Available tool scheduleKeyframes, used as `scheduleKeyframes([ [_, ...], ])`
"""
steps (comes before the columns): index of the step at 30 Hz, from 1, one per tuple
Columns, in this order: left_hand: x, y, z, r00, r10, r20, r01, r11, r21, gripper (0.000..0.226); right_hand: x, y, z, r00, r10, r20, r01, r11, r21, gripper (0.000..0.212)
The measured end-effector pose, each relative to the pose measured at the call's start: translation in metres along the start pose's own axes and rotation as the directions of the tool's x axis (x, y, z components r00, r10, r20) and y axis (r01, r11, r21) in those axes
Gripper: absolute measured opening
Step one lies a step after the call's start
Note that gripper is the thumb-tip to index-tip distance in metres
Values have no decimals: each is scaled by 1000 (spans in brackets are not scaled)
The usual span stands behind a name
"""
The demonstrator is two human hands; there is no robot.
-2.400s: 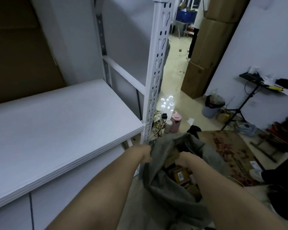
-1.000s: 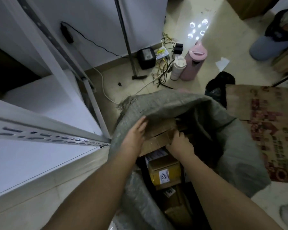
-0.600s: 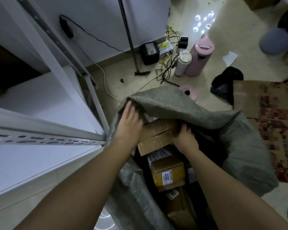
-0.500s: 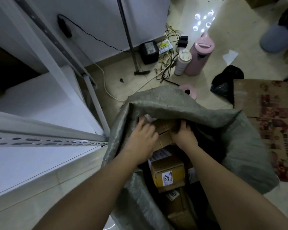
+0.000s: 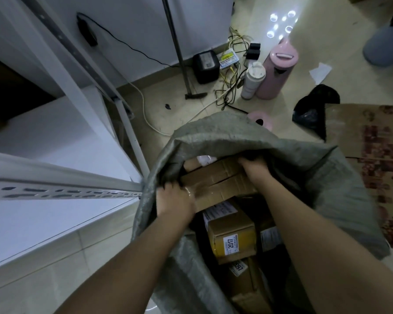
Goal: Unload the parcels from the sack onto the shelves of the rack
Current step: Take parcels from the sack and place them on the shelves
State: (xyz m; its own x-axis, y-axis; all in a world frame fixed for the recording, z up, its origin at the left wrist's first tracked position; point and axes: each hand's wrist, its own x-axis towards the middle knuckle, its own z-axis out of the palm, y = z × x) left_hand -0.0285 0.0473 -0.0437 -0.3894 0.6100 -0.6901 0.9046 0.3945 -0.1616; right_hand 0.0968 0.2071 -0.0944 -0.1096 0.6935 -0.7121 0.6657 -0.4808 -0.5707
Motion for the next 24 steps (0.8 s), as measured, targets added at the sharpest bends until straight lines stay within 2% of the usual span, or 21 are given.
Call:
scheduleKeyframes([
  [1, 4, 12, 3, 991, -112, 70, 130, 912, -389, 66, -1, 5, 4, 998, 58, -9, -58, 998, 9, 75],
  [2, 9, 22, 8, 958, -165, 236, 286, 641, -712, 81, -2, 10, 8, 994, 110, 1, -110, 994, 20, 76],
  [3, 10, 30, 8, 921, -142, 364, 390, 277, -878, 93, -3, 12, 11, 989, 150, 21, -150, 988, 30, 75],
  [4, 12, 35, 9, 888, -125, 443, 443, -31, -896, 97, -3, 17, 14, 988, 155, 28, -156, 987, 43, 72],
  [5, 14, 37, 10, 870, -112, 480, 440, -260, -859, 94, -6, 20, 15, 988, 150, 18, -151, 987, 63, 70],
  [6, 18, 37, 16, 861, -117, 494, 414, -403, -816, 89, -8, 24, 16, 991, 133, -10, -131, 987, 87, 67],
  [7, 20, 38, 20, 853, -137, 503, 385, -484, -786, 89, -14, 27, 14, 990, 129, -56, -122, 986, 116, 64],
  [9, 8, 41, 19, 835, -149, 530, 392, -515, -762, 102, -26, 35, 9, 976, 129, -175, -99, 980, 174, 62],
  [11, -8, 50, 23, 814, -174, 554, 419, -485, -768, 98, -43, 42, 3, 946, 150, -287, -81, 968, 238, 66],
  [13, -30, 53, 28, 788, -99, 607, 453, -576, -681, 99, -68, 42, -5, 915, 213, -342, -98, 941, 323, 73],
  [14, -35, 57, 39, 797, -64, 601, 437, -625, -647, 101, -76, 45, -7, 903, 246, -352, -111, 925, 363, 73],
  [17, -38, 59, 88, 802, -100, 589, 389, -660, -642, 103, -109, 47, -21, 908, 296, -296, -141, 882, 449, 66],
  [19, -69, 45, 67, 800, -76, 596, 385, -696, -606, 105, -132, 48, -31, 927, 309, -213, -164, 843, 511, 51],
  [21, -112, 30, 22, 827, -95, 555, 364, -661, -656, 99, -153, 47, -38, 940, 325, -106, -195, 764, 615, 39],
  [24, -142, 11, 3, 884, -124, 450, 318, -547, -775, 84, -180, 41, -42, 943, 332, 12, -247, 677, 693, 37],
])
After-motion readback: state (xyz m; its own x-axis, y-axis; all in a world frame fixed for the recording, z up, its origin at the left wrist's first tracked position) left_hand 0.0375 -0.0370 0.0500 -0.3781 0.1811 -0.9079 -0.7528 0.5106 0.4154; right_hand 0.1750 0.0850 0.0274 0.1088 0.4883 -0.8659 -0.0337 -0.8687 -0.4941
